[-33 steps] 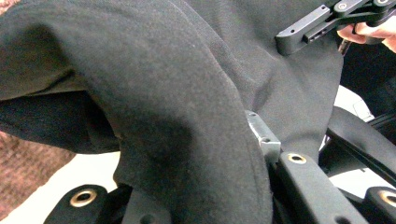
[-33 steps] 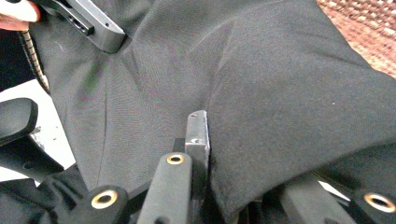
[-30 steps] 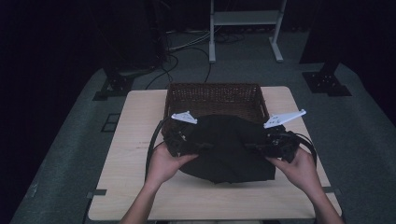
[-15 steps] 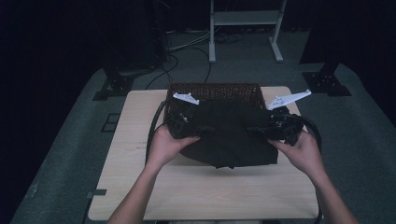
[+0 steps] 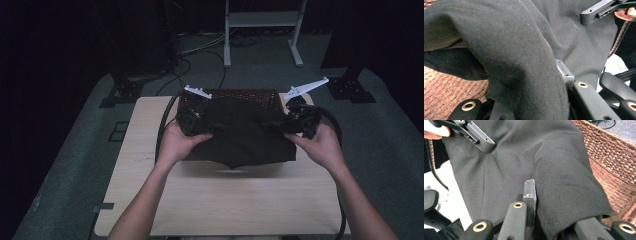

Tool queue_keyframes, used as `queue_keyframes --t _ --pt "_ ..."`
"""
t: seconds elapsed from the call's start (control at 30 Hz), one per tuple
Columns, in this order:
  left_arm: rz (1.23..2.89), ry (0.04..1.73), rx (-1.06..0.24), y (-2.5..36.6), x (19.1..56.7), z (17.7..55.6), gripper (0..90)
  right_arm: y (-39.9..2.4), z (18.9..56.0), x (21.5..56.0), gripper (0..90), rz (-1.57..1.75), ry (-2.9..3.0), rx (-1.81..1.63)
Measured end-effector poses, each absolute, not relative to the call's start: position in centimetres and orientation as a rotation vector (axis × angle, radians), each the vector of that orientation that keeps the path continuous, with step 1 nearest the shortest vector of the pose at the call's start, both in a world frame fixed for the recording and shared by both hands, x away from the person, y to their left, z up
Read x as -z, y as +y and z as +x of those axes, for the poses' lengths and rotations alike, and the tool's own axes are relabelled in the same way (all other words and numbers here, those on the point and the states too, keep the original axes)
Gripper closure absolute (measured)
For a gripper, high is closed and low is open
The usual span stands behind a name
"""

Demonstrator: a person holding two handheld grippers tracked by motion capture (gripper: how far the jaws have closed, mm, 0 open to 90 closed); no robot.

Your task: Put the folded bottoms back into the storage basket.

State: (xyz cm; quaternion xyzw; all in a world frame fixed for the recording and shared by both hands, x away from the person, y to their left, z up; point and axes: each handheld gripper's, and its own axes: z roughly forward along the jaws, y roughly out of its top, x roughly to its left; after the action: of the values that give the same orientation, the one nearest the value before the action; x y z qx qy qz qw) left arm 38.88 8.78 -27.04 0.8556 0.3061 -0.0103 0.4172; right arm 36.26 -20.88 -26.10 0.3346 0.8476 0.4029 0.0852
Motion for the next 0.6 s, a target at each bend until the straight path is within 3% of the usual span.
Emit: queue_keyframes --t 0.6 --pt "2.145 0.775 -0.02 8.6 23.3 41.6 68.7 -20.5 38.6 22.5 77.2 0.997 2.481 -1.192"
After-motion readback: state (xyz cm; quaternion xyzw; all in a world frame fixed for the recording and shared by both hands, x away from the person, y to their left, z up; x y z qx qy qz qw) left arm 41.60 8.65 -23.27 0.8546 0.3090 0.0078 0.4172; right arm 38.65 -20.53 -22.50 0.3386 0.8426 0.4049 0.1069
